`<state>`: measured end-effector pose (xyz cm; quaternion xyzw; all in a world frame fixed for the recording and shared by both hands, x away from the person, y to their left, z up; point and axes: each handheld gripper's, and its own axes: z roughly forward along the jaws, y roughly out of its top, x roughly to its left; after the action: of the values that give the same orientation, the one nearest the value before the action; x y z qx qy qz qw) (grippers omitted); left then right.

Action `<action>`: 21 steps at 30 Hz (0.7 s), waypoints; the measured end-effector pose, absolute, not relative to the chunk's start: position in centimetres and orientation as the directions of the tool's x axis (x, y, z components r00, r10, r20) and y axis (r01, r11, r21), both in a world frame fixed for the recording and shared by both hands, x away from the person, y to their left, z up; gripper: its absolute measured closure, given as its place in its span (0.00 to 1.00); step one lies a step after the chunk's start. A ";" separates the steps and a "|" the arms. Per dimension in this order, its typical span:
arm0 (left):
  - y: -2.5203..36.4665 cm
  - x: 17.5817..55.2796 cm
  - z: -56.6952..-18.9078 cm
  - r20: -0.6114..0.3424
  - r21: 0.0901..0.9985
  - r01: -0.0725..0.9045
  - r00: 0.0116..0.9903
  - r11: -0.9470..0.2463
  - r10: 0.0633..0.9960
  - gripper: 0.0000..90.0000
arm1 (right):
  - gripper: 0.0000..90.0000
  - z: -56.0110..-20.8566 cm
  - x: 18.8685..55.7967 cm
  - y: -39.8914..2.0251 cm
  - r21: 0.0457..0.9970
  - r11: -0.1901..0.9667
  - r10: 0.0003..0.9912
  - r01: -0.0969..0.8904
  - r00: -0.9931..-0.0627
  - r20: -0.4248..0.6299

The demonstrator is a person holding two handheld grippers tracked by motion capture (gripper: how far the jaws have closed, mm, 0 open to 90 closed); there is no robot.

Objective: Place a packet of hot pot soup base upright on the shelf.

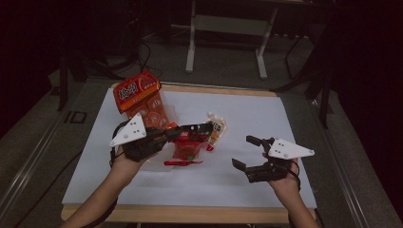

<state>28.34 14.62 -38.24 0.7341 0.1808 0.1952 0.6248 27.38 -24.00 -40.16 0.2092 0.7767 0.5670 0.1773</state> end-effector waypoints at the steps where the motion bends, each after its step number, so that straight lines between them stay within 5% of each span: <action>1: 15.0 28.6 -38.2 0.065 0.988 0.018 0.851 -0.153 0.521 0.98 | 0.12 -40.3 27.4 -24.2 0.956 0.263 0.529 0.133 -0.848 -0.028; 21: 20.4 31.3 -40.3 0.100 0.989 -0.021 0.818 -0.146 0.566 0.98 | 0.12 -41.2 27.8 -24.8 0.950 0.258 0.518 0.178 -0.855 0.020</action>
<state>31.34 20.39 -40.32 0.7196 0.1896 0.2346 0.6254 27.78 -24.80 -41.20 0.2235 0.7787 0.5668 0.1496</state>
